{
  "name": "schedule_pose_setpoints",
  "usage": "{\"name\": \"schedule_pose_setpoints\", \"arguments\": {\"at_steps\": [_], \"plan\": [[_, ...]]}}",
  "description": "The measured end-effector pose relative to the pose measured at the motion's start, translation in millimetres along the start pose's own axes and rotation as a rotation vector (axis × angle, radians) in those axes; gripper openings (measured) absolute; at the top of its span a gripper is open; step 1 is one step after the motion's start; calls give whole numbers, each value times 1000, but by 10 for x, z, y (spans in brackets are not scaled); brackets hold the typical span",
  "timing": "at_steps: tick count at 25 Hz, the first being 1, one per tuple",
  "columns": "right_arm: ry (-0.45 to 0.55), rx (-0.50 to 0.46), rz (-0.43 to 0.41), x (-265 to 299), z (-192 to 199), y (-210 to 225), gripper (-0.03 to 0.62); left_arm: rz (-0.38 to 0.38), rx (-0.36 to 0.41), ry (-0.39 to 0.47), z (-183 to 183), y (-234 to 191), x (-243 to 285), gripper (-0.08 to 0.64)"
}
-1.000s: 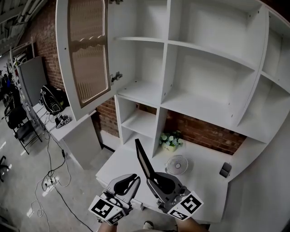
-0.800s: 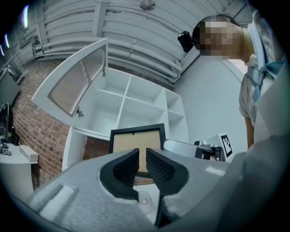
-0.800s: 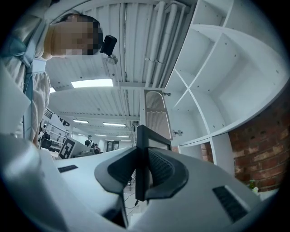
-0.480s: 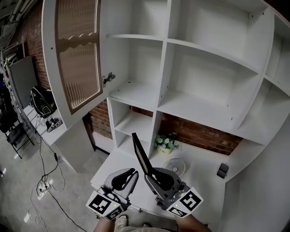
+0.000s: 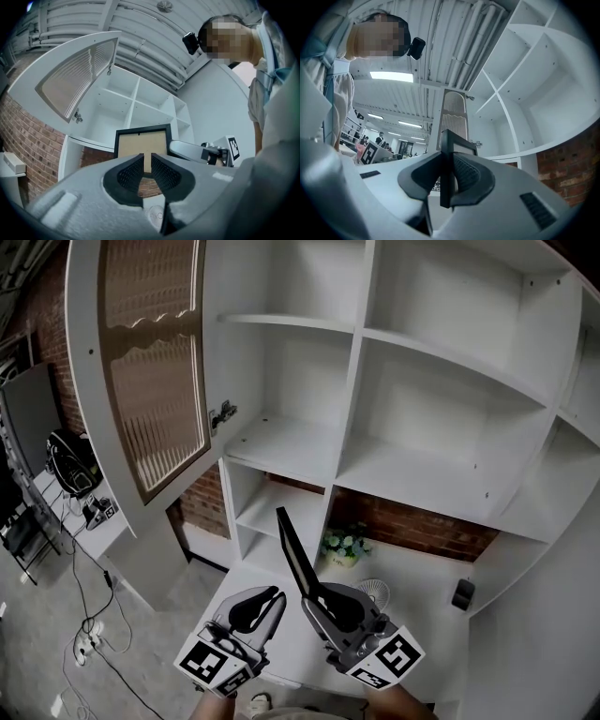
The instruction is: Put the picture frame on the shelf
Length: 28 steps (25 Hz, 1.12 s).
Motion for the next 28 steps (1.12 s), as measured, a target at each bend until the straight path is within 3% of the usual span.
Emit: {"name": "schedule_pose_setpoints", "arguments": {"at_steps": [6, 12, 18, 28], "plan": [[-24, -109, 37, 232, -136, 150, 85, 18, 14, -5, -55, -275, 32, 54], [-123, -302, 88, 446, -253, 278, 84, 42, 6, 13, -119, -484, 112, 54], [-288, -552, 113, 638, -253, 390, 84, 63, -2, -10, -67, -625, 228, 54], [-389, -829, 84, 978, -423, 528, 84, 78, 13, 7, -158, -794, 351, 54]]}}
Point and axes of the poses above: the fingertips, and each gripper's own axes: x forward along the fingers, y to its right, z out of its underside, the point moved 4 cm from there along -x, backward along the fingers, and after that the axes turned 8 degrees about -y, right-handed, at the moved point
